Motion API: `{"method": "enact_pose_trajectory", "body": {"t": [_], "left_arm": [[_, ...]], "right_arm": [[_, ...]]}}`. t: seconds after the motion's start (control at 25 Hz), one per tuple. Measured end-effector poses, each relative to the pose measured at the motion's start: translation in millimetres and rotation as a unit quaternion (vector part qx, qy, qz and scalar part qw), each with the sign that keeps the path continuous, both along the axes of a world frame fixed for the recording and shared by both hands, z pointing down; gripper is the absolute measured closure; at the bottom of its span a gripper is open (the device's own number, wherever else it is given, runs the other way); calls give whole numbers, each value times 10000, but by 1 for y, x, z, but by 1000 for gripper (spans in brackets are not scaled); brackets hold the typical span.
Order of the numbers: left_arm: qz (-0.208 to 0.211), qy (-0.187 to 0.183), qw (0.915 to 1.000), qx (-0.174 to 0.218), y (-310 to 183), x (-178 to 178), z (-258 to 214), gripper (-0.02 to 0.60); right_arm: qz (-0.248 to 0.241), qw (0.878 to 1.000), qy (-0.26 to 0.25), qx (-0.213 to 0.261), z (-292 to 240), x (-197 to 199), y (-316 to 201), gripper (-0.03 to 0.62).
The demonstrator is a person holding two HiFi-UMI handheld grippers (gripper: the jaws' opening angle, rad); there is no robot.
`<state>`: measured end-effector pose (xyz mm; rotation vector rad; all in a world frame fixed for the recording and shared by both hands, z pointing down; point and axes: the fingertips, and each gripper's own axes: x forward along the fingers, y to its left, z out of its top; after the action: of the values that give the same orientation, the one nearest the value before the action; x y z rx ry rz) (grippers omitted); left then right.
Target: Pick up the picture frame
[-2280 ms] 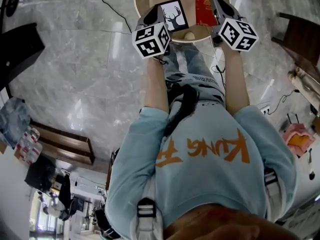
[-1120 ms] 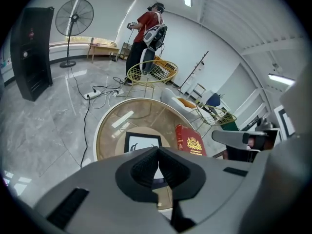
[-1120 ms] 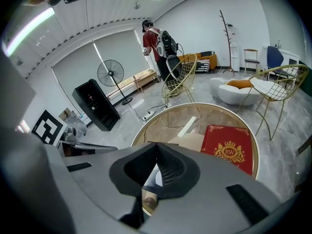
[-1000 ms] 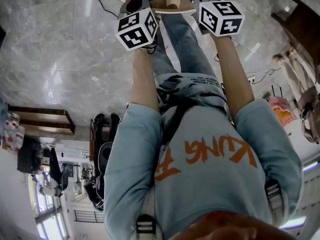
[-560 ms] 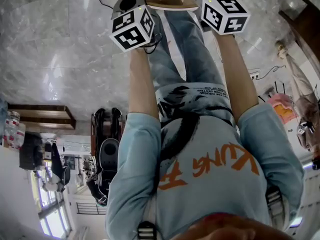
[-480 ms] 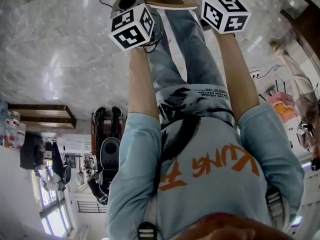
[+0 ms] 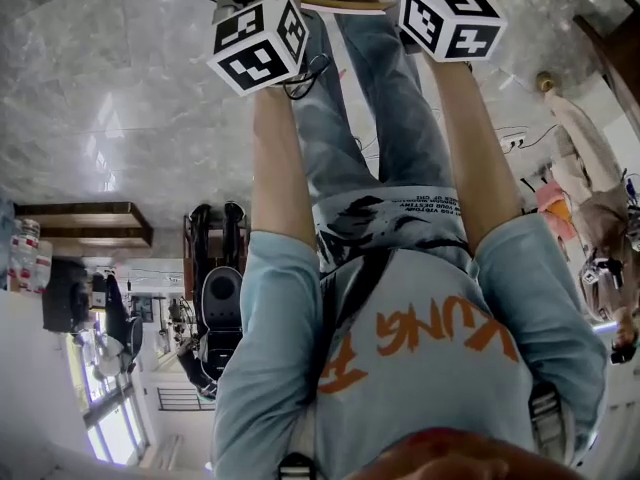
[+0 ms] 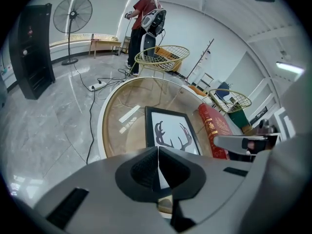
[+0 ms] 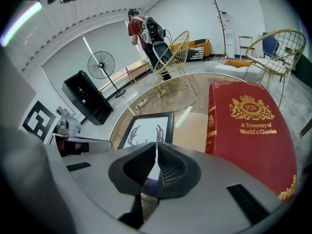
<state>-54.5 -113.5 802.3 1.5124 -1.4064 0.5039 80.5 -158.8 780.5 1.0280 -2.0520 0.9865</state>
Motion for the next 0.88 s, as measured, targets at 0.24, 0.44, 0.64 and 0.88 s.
{"method": "enact_pose_trajectory", "body": {"t": [0.24,0.44,0.64,0.88], "left_arm": [[186,-220,9996,-5,0,-4,12,560],[272,-349,9990,-63,1,-2,16,560],[288,-418,9986,-146,-5,-5,21,503],[201,-311,9990,-234,-6,-13,25,495]], "right_arm": [[15,9999,121,1,19,-8,-2,519],[-2,9998,171,-117,25,-10,-1,510],[2,9992,316,-228,30,-13,-3,508],[438,9959,749,-251,32,-16,-13,486]]}}
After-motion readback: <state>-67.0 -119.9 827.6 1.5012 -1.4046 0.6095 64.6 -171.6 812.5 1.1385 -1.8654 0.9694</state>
